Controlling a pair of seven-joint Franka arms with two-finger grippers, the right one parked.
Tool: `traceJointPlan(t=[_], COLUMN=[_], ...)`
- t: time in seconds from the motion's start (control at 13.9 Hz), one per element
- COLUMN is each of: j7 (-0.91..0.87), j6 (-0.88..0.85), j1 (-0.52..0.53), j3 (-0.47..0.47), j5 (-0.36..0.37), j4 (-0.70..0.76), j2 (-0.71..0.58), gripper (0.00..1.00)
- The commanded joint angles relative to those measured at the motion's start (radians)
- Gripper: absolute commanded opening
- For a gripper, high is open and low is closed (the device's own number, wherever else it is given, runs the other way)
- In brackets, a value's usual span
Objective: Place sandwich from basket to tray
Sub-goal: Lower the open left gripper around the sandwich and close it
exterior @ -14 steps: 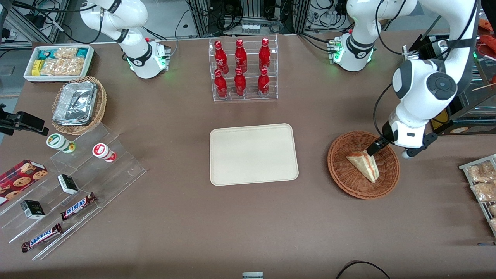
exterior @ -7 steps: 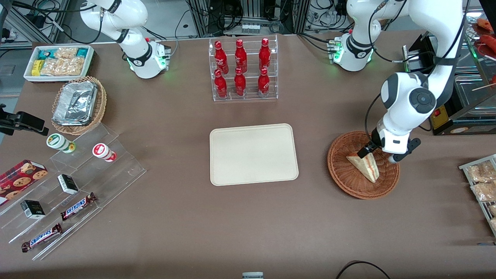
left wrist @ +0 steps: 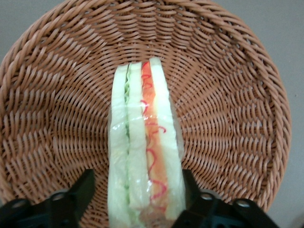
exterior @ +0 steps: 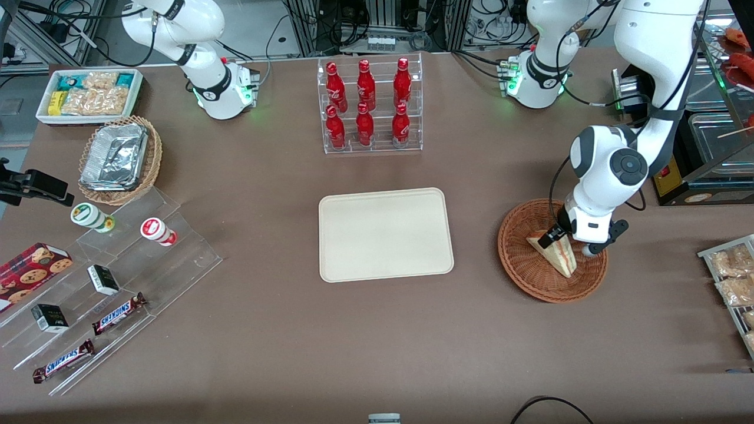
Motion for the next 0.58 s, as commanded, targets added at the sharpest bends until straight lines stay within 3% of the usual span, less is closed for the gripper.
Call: traceJointPlan(t=[0.0, 0.29, 0.5], j7=[-0.029, -0.016, -0.022], j6=[0.006, -0.038, -0.313], j1=[-0.013, -0.013, -0.019], j3=[0.010, 0.008, -0.044], j5=[0.026, 0.081, 0.102], j4=[0.053, 0.095, 0.246], j2=[0.034, -0.009, -0.080], gripper=[0.00, 0.00, 0.00])
